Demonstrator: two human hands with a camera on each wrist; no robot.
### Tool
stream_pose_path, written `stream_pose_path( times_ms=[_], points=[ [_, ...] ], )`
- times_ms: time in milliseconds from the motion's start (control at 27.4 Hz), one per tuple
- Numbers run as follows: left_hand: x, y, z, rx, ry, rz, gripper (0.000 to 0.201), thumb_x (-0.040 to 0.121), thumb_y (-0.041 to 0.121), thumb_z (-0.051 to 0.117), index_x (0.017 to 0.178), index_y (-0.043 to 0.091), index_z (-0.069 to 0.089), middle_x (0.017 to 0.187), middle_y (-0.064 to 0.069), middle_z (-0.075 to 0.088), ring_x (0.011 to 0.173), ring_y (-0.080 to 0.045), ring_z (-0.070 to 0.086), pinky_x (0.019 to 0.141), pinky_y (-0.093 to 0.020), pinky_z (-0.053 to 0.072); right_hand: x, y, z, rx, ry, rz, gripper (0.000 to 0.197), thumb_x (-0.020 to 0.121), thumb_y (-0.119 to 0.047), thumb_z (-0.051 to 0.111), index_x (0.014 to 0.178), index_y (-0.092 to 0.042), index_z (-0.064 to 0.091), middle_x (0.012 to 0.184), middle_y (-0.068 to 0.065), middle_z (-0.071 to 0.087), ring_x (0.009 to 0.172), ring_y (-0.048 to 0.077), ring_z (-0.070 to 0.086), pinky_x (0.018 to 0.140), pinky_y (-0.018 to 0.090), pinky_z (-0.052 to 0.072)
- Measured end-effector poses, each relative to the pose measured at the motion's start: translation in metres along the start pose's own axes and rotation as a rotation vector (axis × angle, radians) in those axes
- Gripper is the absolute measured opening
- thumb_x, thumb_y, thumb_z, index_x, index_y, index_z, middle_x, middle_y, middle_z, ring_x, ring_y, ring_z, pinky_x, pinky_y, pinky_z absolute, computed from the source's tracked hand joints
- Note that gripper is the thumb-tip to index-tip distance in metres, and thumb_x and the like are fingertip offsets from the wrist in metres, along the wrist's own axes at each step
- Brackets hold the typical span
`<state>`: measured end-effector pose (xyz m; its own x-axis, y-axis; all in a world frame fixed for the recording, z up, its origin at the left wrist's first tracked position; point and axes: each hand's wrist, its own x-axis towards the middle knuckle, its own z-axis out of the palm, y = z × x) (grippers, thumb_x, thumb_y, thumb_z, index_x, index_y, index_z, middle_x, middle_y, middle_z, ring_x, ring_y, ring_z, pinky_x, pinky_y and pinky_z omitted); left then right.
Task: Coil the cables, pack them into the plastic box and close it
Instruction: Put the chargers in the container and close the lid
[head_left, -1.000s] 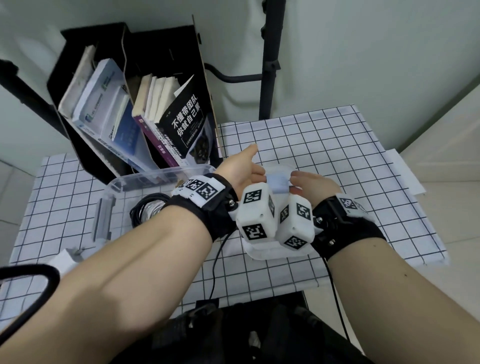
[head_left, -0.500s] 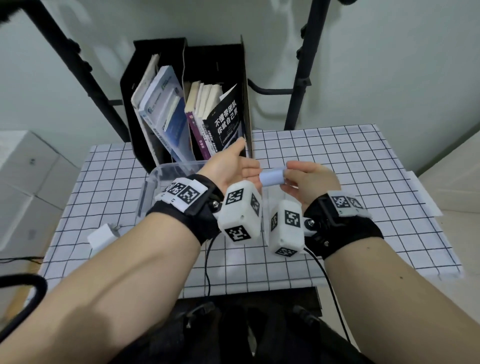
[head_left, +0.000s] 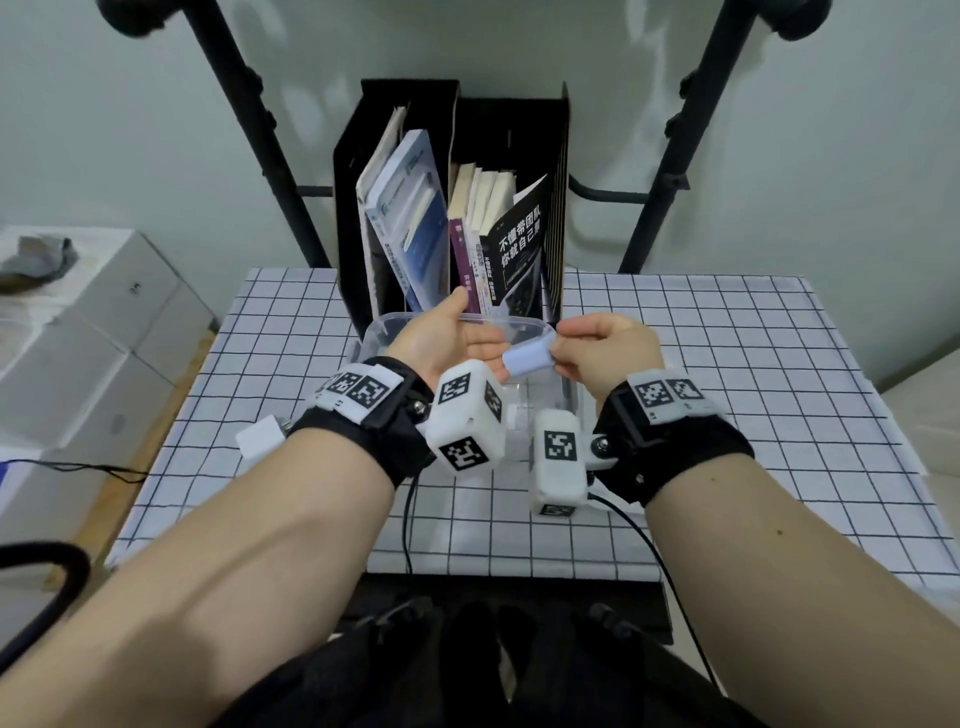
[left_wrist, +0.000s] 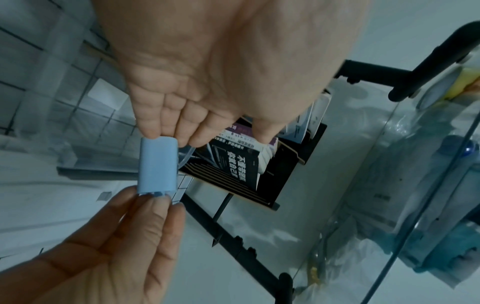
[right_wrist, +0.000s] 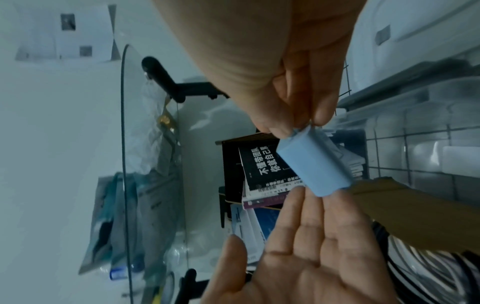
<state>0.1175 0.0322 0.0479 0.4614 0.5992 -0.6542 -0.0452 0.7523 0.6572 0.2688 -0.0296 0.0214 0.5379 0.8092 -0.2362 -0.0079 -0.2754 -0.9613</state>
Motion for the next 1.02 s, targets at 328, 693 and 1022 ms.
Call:
stream_pose_path(
  times_ms=[328, 693, 1022],
  points=[
    [0.005, 0.006, -0.038, -0.031, 0.114, -0.011, 0.072, 0.099, 0.052, 0.025, 0.141, -0.006, 0.034, 0.144, -0.024, 0.042, 0.132, -0.034, 0.043, 0.102, -0.042, 0.038, 0.028, -0.002, 0.032, -0.542, -0.059, -0.074, 0.017, 0.077, -0.008, 0.069, 0.074, -0.024, 0.066, 0.083, -0.003, 0.068, 0.082, 0.019, 0.067, 0.077, 0.032, 0.057],
    [0.024, 0.014, -0.068, -0.055, 0.135, -0.023, 0.072, 0.099, 0.050, 0.030, 0.141, -0.008, 0.034, 0.144, -0.026, 0.040, 0.133, -0.035, 0.041, 0.111, -0.043, 0.034, 0.069, 0.009, 0.076, -1.184, -0.161, -0.052, 0.024, 0.093, -0.022, 0.052, 0.098, -0.008, 0.071, 0.090, 0.006, 0.063, 0.076, 0.020, 0.057, 0.065, 0.026, 0.046],
    [0.048, 0.009, -0.059, -0.003, -0.101, -0.059, 0.070, 0.099, 0.052, 0.022, 0.142, -0.001, 0.035, 0.150, -0.018, 0.035, 0.139, -0.029, 0.033, 0.113, -0.039, 0.029, 0.086, 0.011, 0.090, -1.341, -0.283, -0.029, 0.030, 0.092, -0.027, 0.054, 0.109, -0.006, 0.066, 0.112, 0.008, 0.066, 0.104, 0.023, 0.062, 0.075, 0.025, 0.042]
  ],
)
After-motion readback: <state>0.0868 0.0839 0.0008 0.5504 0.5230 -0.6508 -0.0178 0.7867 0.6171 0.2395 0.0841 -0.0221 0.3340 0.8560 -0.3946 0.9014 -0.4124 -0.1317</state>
